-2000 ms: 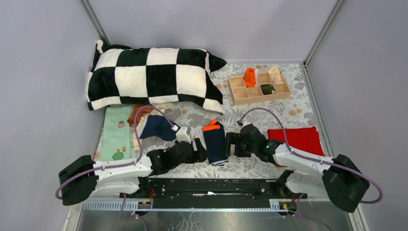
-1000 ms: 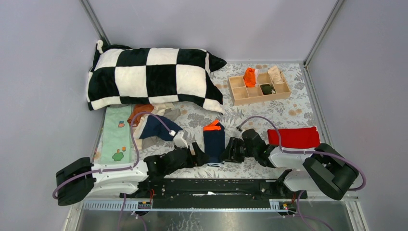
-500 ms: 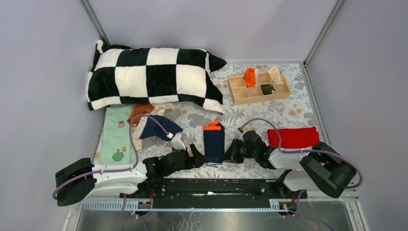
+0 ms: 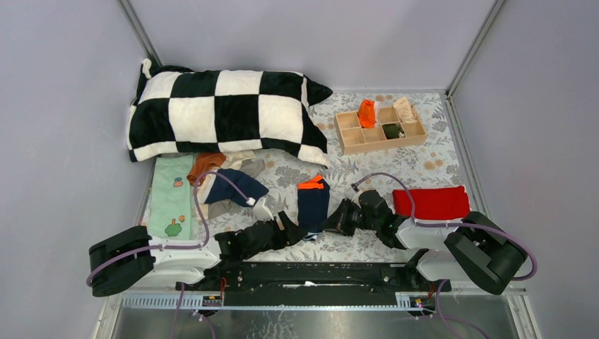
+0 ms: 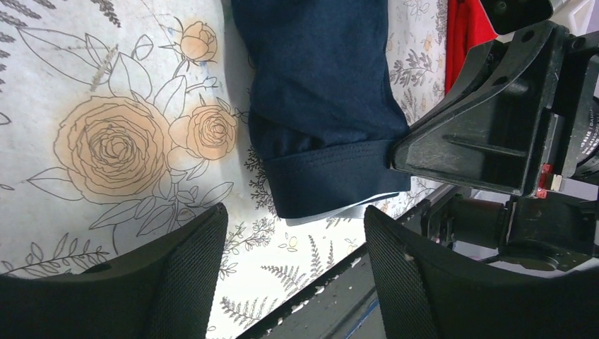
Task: Roll the underwear
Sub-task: Roll the underwear to the center of the board.
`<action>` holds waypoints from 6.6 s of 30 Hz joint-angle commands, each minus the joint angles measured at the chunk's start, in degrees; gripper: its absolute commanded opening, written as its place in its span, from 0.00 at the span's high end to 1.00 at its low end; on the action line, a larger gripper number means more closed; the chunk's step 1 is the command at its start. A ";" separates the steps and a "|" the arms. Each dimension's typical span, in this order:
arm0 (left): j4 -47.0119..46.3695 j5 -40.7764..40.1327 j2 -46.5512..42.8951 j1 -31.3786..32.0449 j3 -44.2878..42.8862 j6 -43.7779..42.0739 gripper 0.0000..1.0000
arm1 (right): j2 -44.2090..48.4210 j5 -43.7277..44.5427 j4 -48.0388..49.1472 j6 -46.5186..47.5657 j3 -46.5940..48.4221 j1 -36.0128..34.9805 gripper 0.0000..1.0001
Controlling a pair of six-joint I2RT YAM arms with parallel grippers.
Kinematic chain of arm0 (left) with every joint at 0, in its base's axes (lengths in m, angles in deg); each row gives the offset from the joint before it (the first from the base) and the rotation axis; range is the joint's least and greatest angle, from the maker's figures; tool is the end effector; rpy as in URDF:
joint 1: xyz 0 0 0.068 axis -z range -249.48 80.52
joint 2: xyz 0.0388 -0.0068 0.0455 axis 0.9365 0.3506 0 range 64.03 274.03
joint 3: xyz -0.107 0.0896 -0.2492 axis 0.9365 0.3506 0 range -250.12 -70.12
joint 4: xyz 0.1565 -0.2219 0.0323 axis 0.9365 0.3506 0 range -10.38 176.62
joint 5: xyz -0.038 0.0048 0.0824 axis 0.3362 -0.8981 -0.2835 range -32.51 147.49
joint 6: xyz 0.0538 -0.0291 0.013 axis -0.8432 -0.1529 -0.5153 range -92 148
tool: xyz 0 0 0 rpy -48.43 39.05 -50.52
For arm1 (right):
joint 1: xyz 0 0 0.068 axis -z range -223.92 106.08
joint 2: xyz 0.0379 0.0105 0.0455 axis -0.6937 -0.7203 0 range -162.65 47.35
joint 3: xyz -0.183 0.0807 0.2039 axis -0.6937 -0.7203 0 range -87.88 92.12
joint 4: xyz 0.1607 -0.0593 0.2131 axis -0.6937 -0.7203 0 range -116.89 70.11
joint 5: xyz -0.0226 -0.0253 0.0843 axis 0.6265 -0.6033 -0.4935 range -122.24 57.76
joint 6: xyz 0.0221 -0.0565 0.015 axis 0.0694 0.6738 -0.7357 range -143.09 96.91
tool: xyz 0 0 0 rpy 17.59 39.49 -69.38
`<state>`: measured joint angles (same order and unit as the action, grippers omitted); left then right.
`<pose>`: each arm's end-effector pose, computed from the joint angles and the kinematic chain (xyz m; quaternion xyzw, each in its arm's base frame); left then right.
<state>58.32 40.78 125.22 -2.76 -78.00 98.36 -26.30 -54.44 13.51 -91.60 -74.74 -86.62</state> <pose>0.0877 -0.1690 0.1221 -0.0980 0.8627 -0.3997 0.2938 0.1541 0.1665 0.1309 0.0890 0.8384 0.5153 0.1537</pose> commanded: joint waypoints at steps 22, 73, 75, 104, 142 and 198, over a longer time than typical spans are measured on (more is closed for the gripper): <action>-11.94 -3.21 4.00 0.34 0.44 5.51 0.45 | -5.65 -2.78 2.45 -0.29 -0.18 0.07 0.95; 15.26 -4.67 4.18 -5.16 -8.03 -2.05 1.00 | 18.38 25.46 -13.43 58.56 11.22 -4.52 0.33; 15.32 -4.11 4.02 -5.37 -8.31 -2.69 1.00 | 16.99 23.57 -16.22 63.17 14.05 -4.58 0.31; 19.98 -1.28 -0.32 -5.62 -5.61 -2.19 1.00 | 2.71 29.15 8.56 121.96 -0.73 -36.29 0.28; 15.16 1.57 -1.38 -5.63 -2.60 0.09 1.00 | -15.25 27.54 -9.22 137.38 11.54 -34.82 0.77; 32.90 -8.63 -22.37 -5.72 -8.83 -8.14 0.35 | -16.20 37.92 37.16 40.07 -3.02 -22.33 1.00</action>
<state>93.64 32.57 103.71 -8.16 -87.99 94.69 -45.86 -21.50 57.62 -43.08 -79.13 -110.36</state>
